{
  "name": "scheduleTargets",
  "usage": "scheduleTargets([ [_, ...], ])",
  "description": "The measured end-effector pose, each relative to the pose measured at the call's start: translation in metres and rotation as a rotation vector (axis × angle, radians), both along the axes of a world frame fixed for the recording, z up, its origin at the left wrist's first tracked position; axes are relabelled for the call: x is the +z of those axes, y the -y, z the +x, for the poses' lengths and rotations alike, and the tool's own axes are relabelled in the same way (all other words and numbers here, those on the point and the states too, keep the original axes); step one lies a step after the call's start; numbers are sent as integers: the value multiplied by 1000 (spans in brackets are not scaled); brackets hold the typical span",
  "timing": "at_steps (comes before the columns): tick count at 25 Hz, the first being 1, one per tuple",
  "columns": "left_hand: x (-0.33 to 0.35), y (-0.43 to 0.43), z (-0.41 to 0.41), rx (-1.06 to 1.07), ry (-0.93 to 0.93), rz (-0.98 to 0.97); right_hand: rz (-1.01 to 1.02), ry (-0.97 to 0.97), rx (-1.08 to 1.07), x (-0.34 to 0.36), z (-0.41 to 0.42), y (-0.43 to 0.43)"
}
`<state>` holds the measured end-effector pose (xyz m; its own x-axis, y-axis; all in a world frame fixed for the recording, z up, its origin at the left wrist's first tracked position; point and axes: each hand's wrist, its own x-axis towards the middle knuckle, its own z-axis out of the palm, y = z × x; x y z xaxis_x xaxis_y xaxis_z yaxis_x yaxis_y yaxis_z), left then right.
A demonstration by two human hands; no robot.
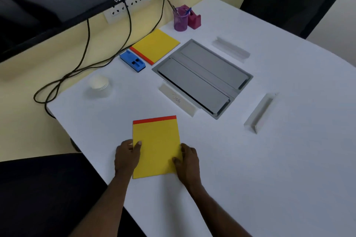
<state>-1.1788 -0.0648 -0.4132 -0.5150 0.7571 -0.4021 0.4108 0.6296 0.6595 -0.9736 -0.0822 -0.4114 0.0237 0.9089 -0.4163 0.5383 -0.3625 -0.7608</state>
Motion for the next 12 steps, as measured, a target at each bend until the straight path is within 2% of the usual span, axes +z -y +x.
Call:
scheduleTargets([
  [3, 2, 1, 2, 155, 250, -55, -34, -1, -27, -1, 9, -1],
  [5, 4, 4, -2, 178, 374, -60, -100, -68, -75, -1, 21, 2],
  [12, 31, 8, -18, -18, 837, -89, -244, -618, -330, 23, 54, 35],
])
